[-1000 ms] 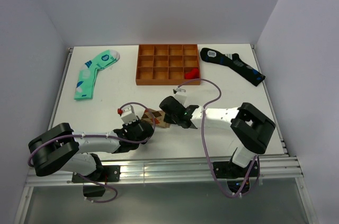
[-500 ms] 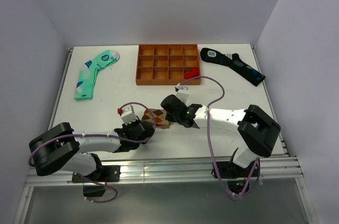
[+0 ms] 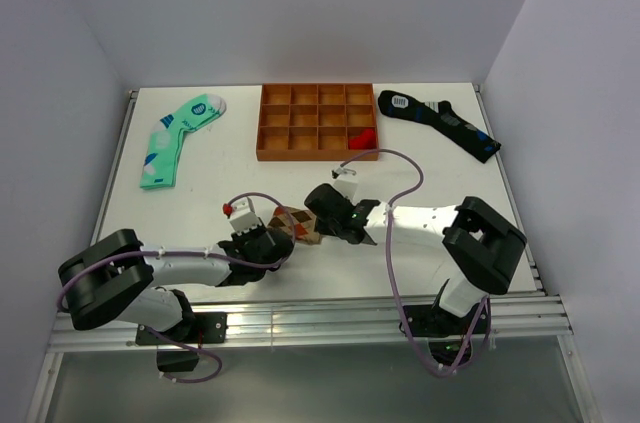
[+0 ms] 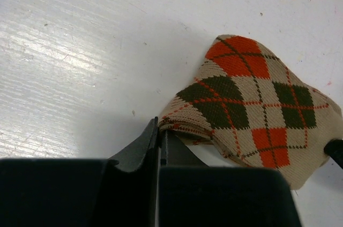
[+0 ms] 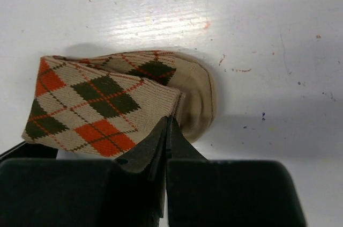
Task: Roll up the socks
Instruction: Adjust the sock at the center of the board.
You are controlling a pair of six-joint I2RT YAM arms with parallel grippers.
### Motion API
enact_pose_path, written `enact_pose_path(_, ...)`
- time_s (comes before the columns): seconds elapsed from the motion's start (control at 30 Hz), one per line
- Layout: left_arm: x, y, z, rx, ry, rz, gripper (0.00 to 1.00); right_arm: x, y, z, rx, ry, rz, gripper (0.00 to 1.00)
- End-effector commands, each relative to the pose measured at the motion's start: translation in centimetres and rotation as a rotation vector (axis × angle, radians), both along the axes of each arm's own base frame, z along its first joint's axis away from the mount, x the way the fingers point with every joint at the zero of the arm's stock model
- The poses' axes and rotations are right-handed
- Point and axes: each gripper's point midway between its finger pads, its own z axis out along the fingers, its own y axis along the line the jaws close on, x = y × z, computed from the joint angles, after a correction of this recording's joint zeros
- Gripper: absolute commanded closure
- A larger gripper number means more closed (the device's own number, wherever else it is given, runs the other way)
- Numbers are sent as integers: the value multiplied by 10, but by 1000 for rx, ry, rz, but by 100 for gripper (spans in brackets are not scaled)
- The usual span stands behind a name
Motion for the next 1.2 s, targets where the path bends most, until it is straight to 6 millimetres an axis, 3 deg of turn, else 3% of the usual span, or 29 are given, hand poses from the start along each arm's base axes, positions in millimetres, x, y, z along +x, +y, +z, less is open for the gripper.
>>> enact_pose_path(0.0, 1, 3, 0, 27, 5, 21, 94, -1, -4, -5, -7, -5, -20, 100)
enact_pose_path(0.1, 2, 2, -1, 31, 8, 22, 94, -4, -5, -8, -16, -4, -24, 100)
enact_pose_path(0.27, 3, 0, -1, 33, 9, 18, 94, -7, -6, -13, -24, 2, -21, 84)
enact_pose_path(0.63, 3, -1, -1, 34, 12, 16, 94, -8, -8, -17, -43, 7, -30, 67)
enact_pose_path(0.8, 2, -1, -3, 33, 16, 16, 94, -5, -5, -17, -45, 3, -27, 68)
enact_pose_path(0.9, 2, -1, -3, 33, 15, 15, 94, -4, -3, -20, -47, 7, -22, 74)
enact_pose_path(1.03, 2, 0, -3, 39, 15, 10, 94, -4, -3, -22, -50, 5, -20, 89)
enact_pose_path(1.17, 0, 0, -1, 34, 16, -1, 94, 2, -2, -5, -51, -25, -25, 98)
